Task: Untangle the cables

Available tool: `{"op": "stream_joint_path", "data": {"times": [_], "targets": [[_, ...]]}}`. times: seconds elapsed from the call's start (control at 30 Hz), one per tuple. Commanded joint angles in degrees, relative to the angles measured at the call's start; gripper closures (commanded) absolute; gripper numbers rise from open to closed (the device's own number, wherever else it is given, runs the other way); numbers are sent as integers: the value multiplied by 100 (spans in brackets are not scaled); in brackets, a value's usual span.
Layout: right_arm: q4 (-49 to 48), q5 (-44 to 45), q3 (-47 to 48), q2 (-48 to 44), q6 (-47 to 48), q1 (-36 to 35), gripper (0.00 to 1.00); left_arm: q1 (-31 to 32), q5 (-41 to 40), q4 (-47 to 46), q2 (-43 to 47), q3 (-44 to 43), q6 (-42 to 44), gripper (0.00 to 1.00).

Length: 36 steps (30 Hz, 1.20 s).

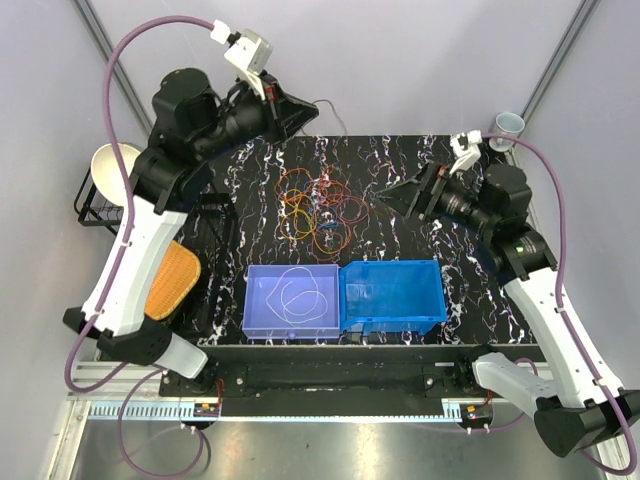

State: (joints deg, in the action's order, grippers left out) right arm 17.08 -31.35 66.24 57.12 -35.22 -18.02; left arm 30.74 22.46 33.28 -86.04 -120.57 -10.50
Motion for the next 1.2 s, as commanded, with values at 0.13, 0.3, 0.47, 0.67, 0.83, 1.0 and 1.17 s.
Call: {"op": "stream_joint_path", "data": {"times": [0.13,0.3,0.47,0.67,0.83,1.0,1.17], "targets": [[-802,-599,732,-167,411,-44,0,20,1207,-1315,755,1071,-145,96],[-917,-1214,1110,-52,578,-35,4,19,2094,-1306,799,1273,-224,99],[-961,-1593,1444,71,771,-44,16,20,3070,-1604,791,1325,-680,100],[-935,-1655,1655,299,912,-44,21,20,3458,-2491,808,1606,-1357,100],[-1004,-1786,1656,510,956,-44,22,28,3458,-2721,799,1721,-1560,100],[-1189,-2076,1620,835,850,-79,28,37,3432,-2818,755,1730,-1613,100],[-1348,-2059,1480,941,833,-263,31,37,3414,-2809,738,1774,-1587,100]]}}
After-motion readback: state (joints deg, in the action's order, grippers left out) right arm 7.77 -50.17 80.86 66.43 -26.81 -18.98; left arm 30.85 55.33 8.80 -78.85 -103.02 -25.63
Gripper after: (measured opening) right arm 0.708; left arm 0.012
